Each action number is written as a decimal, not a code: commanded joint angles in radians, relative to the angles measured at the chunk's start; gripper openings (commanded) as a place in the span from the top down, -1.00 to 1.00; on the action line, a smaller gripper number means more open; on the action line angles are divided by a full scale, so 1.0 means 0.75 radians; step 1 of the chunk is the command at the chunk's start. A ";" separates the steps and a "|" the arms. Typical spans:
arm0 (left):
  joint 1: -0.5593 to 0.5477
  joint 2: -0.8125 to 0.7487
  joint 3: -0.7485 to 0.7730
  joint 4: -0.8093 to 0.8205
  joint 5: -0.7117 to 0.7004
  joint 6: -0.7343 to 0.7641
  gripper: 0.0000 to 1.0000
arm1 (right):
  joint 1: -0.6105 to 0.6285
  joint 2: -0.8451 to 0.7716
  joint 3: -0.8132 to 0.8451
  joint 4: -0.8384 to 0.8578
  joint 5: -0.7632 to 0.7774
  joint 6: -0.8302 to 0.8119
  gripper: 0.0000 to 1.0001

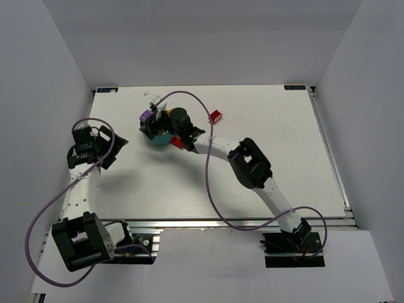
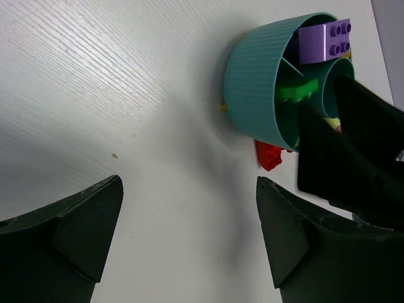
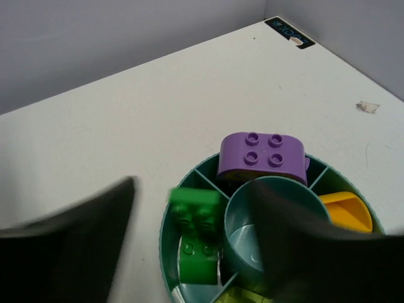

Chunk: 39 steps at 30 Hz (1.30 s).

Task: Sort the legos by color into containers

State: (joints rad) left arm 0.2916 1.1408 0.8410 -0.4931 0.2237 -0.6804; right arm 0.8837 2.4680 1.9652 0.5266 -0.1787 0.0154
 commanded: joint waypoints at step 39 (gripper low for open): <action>-0.017 -0.096 -0.074 0.197 0.303 0.003 0.75 | -0.879 -1.317 -0.887 -2.119 -0.683 -1.895 -0.45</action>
State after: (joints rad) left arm 0.2901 1.0916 0.8055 -0.4034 0.3412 -0.6888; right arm 0.3065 1.5856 1.3724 -0.6224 -0.6434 -0.8448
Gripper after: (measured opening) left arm 0.137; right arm 0.695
